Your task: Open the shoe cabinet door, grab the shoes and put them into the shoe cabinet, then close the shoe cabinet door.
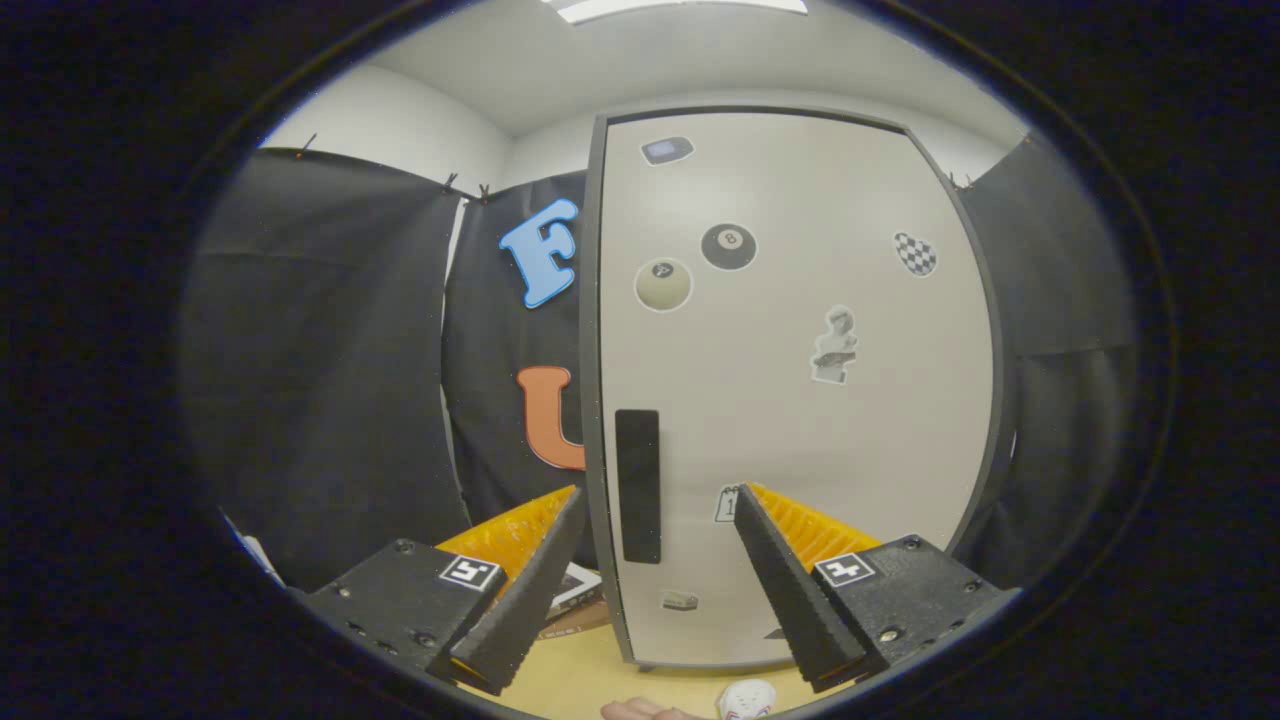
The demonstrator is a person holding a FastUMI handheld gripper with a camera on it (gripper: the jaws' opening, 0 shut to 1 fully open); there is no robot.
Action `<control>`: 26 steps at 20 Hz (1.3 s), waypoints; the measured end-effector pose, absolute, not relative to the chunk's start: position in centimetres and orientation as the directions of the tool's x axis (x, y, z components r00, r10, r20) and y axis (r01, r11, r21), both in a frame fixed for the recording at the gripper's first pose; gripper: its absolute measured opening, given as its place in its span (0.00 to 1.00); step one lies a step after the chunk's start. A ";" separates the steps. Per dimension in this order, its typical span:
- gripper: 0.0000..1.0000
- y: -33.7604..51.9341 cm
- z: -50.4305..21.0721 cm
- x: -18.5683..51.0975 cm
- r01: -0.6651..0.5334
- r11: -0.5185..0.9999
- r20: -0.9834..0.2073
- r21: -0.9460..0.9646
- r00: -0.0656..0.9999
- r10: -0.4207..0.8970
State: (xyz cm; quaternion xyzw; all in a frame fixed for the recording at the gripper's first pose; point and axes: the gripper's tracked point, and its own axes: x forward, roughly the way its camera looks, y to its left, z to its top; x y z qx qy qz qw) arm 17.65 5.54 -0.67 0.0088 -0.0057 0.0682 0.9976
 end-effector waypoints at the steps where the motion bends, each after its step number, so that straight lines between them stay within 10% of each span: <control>1: 0.99 6.1 -0.6 18.3 -0.134 0.990 0.013 0.030 0.991 0.134; 13: 0.93 7.6 -0.9 24.0 -0.054 0.999 -0.031 0.002 0.998 0.054; 15: 0.86 7.3 -2.2 24.6 -0.048 0.999 -0.074 -0.007 0.996 0.047; 18: 0.38 6.1 -3.2 25.2 0.021 1.000 -0.087 -0.010 0.996 -0.021; 26: 0.28 6.3 -3.1 22.5 -0.049 0.999 -0.105 -0.005 0.993 0.049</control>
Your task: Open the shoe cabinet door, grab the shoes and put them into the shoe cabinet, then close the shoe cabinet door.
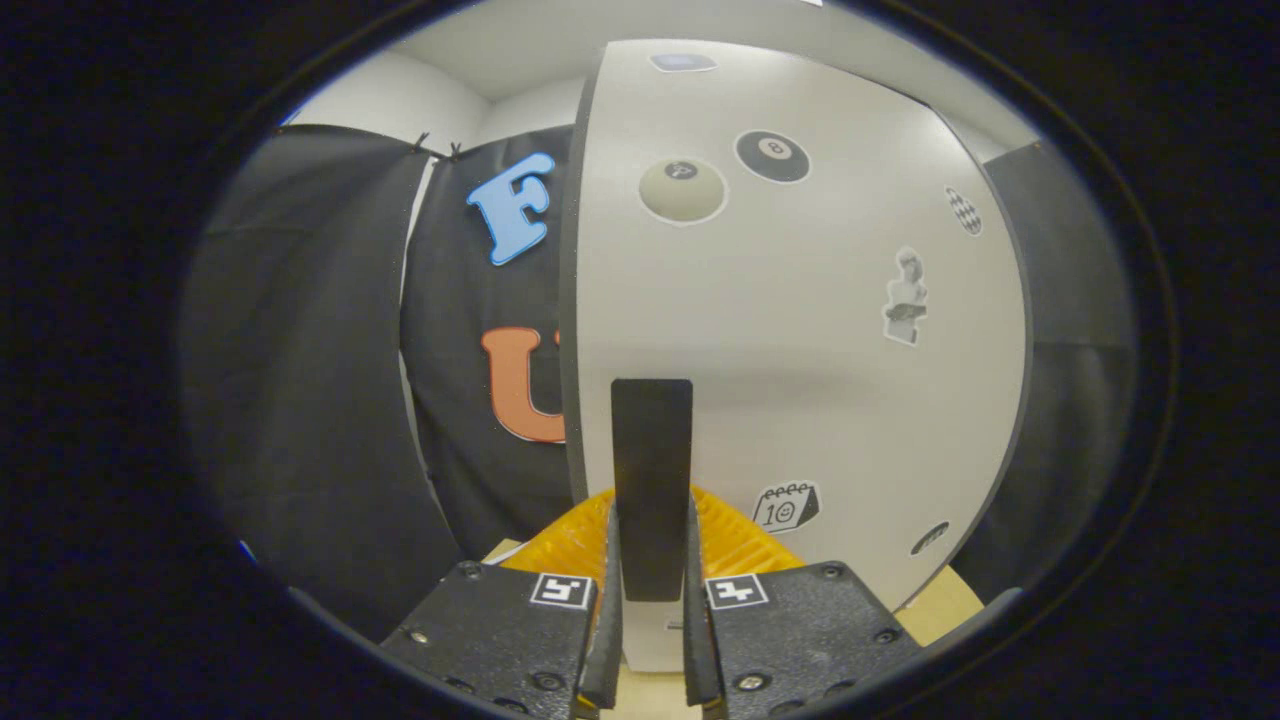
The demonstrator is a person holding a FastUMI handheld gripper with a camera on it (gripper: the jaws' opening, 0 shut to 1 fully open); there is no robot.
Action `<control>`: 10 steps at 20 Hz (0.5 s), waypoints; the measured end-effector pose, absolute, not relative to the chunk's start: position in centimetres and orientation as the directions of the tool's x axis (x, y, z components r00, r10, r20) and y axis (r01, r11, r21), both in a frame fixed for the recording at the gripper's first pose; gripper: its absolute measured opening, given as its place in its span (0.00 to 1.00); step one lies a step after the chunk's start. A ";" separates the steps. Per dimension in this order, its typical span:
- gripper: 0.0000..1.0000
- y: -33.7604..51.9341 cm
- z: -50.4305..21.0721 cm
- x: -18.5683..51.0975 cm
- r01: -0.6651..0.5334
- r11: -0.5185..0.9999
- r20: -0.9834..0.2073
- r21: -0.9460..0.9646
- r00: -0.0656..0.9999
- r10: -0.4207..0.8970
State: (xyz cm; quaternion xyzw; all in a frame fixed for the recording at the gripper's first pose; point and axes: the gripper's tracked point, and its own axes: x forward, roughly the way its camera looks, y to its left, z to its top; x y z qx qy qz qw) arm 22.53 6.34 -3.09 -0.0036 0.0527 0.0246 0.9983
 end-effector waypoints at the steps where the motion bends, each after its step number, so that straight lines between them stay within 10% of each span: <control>1: 0.28 6.5 -3.0 21.7 -0.069 0.998 -0.107 -0.006 0.992 0.068; 10: 0.28 4.6 -2.6 15.2 -0.236 0.972 -0.104 0.014 0.966 0.236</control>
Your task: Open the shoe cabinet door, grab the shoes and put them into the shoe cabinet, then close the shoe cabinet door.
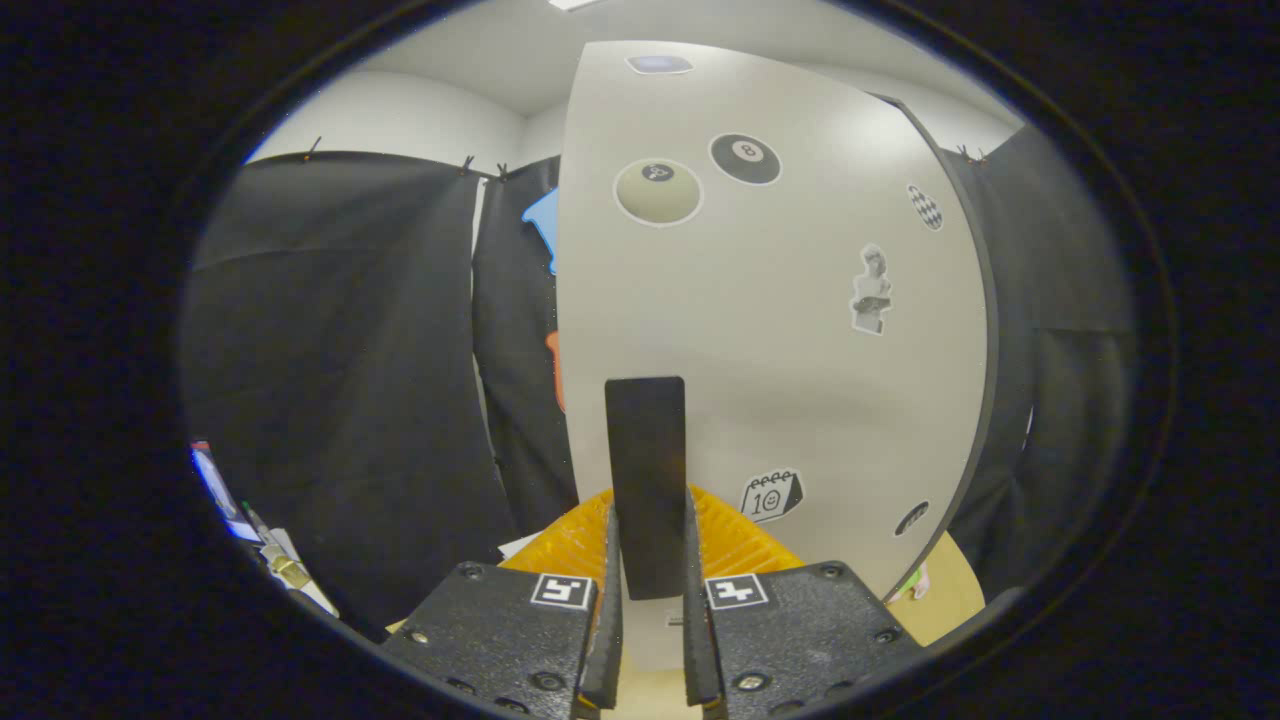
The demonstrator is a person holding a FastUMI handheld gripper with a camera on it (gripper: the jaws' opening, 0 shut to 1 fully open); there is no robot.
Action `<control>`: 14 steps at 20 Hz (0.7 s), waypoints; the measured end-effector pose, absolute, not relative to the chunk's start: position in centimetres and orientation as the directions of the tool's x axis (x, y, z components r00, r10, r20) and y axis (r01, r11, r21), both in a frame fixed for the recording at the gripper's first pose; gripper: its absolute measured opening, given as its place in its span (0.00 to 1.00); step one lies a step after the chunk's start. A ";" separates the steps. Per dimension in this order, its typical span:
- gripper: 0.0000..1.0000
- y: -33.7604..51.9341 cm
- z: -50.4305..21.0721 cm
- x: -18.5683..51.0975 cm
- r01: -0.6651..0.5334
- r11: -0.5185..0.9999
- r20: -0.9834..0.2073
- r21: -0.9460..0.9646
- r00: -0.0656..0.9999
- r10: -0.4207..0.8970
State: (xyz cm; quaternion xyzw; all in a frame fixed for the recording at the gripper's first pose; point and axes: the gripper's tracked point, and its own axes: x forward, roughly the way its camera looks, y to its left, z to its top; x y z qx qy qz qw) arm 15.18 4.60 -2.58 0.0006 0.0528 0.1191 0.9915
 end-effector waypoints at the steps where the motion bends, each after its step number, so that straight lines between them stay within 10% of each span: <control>1: 0.28 4.2 -2.6 14.6 -0.237 0.971 -0.100 0.017 0.966 0.238; 14: 0.27 -1.1 -2.5 9.1 -0.244 0.969 -0.064 -0.023 0.968 0.242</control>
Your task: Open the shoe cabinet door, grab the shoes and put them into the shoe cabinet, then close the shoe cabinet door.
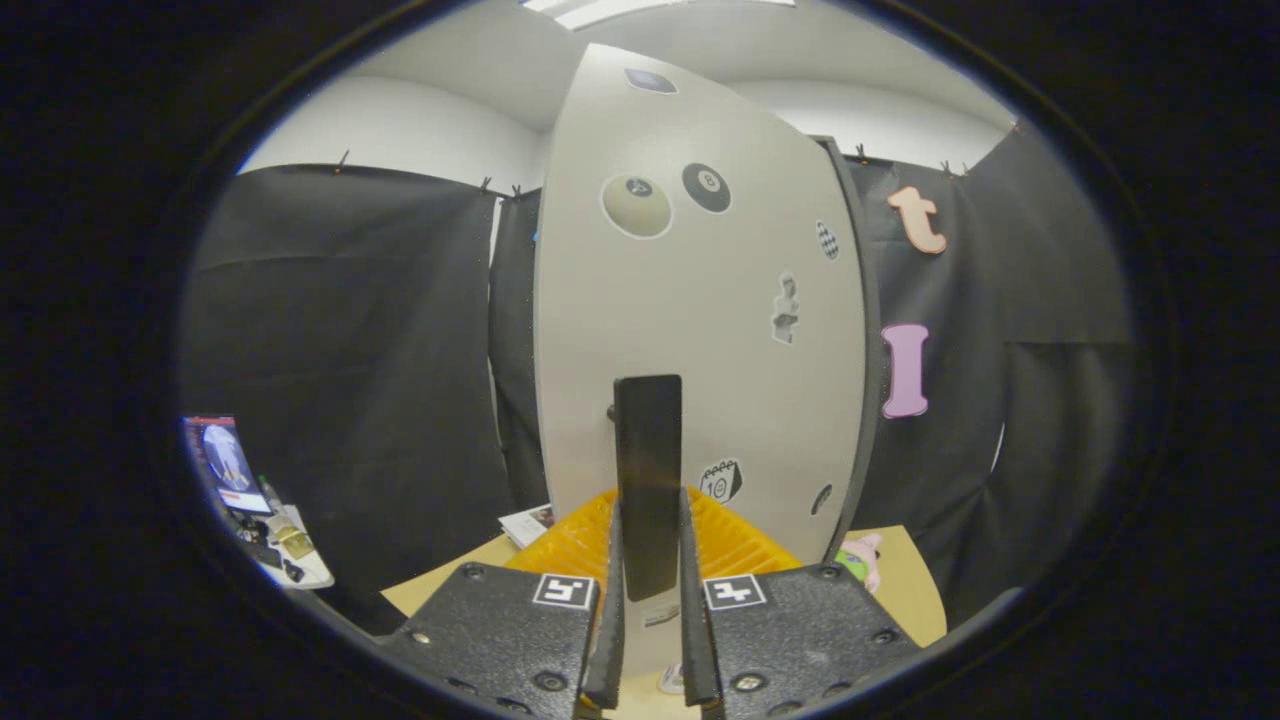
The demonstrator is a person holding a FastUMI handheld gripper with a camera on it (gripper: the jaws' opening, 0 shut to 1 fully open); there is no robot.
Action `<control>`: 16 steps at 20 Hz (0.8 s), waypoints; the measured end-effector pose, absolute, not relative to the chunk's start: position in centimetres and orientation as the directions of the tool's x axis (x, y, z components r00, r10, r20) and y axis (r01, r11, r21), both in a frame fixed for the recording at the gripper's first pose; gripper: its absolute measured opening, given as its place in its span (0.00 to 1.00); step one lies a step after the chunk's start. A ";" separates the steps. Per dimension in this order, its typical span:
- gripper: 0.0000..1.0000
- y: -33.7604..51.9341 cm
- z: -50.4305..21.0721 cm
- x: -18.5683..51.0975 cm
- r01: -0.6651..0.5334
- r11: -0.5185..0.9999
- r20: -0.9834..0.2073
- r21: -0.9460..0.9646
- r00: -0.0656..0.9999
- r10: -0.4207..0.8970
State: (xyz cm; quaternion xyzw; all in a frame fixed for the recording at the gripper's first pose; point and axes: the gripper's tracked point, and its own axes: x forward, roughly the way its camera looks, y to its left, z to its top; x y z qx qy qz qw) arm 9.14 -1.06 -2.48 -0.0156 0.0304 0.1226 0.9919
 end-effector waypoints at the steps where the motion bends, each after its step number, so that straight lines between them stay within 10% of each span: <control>1: 0.27 -1.7 -2.4 8.7 -0.233 0.972 -0.059 -0.025 0.971 0.232; 16: 0.04 -20.3 0.5 4.1 0.055 0.998 0.064 0.006 0.996 -0.055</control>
